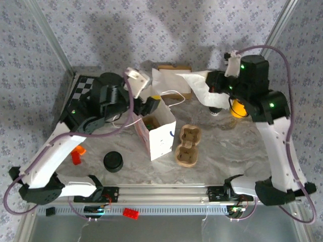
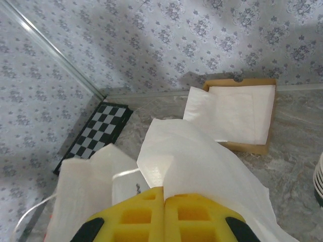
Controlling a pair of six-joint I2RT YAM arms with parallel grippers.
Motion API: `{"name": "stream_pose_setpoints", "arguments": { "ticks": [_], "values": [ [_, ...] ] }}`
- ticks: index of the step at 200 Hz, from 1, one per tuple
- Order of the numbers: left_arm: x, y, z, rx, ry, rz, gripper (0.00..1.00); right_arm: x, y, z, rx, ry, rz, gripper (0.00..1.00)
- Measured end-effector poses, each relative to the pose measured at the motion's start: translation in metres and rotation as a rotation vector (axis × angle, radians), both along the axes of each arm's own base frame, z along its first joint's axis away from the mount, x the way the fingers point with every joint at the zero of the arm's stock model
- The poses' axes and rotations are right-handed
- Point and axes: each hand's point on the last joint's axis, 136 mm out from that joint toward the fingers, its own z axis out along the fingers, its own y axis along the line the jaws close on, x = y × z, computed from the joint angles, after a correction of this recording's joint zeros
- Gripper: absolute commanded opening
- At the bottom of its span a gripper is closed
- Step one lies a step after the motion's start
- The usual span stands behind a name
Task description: Pack the takeout coffee
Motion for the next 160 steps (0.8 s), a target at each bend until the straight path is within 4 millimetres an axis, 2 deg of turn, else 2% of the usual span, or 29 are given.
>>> {"name": "stream_pose_setpoints", "arguments": {
  "ticks": [36, 57, 82, 110, 129, 160],
  "values": [
    [0.005, -0.059, -0.014, 0.092, -0.082, -0.139, 0.88, -0.036, -0.005, 0.006, 0.01, 0.005, 0.037, 0.0],
    [0.006, -0.089, -0.027, 0.12, -0.11, -0.228, 0.88, -0.047, -0.005, 0.006, 0.016, 0.016, 0.059, 0.0],
    [0.006, -0.116, -0.033, 0.123, -0.153, -0.307, 0.88, -0.052, -0.003, 0.004, 0.021, 0.031, 0.078, 0.0],
    [0.008, -0.138, -0.029, 0.1, -0.192, -0.372, 0.81, -0.054, -0.001, 0.003, 0.028, 0.042, 0.096, 0.0],
    [0.009, -0.15, -0.022, 0.076, -0.217, -0.405, 0.69, -0.056, 0.001, 0.002, 0.031, 0.047, 0.104, 0.0],
    [0.01, -0.161, -0.016, 0.044, -0.236, -0.43, 0.58, -0.057, 0.001, 0.003, 0.032, 0.047, 0.107, 0.0]
  ]
}}
